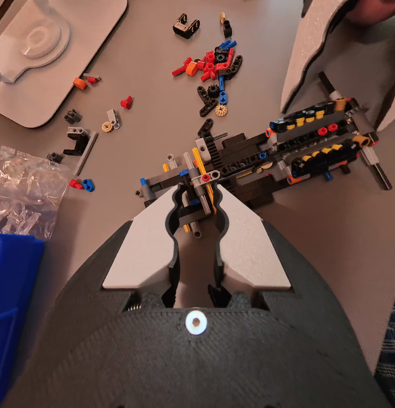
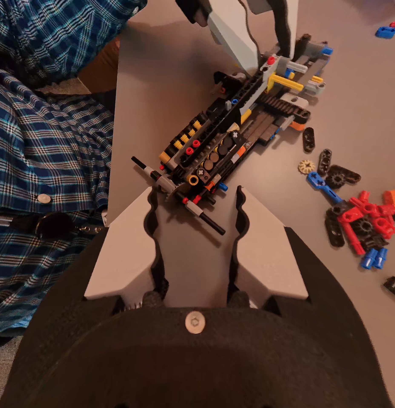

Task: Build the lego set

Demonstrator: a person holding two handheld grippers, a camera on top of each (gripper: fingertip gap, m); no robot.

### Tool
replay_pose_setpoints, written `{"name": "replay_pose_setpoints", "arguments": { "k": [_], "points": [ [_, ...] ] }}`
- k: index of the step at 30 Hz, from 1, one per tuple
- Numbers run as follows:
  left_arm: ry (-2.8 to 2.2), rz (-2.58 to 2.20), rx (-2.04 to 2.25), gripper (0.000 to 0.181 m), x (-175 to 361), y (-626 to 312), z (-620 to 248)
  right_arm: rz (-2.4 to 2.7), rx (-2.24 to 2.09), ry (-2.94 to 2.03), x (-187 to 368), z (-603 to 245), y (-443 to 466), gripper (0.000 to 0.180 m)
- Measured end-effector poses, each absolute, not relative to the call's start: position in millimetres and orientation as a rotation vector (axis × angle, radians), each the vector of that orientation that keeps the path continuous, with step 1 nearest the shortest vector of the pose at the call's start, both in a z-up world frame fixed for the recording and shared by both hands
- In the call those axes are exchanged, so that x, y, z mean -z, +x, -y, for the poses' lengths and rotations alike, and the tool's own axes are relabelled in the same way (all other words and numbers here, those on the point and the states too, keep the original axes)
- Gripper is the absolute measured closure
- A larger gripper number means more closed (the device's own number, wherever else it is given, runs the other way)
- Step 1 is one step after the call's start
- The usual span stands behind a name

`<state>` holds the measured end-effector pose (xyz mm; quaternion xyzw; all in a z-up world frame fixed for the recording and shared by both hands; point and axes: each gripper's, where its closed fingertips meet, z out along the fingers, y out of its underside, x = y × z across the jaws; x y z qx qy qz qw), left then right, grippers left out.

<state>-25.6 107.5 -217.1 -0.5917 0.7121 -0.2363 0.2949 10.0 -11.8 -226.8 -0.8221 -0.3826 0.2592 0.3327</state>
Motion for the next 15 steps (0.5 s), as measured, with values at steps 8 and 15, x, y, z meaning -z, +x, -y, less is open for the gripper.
{"name": "replay_pose_setpoints", "arguments": {
  "k": [8,15],
  "points": [
    [-1.537,-2.002,0.539,0.159,223.2,-12.0,-131.5,0.963,-0.630,-2.154,227.3,-11.1,-18.4,0.112],
    [-1.523,-2.016,0.534,0.156,223.4,-3.2,-154.2,0.886,-0.555,-2.194,230.1,-35.7,-31.7,0.103]
  ]
}}
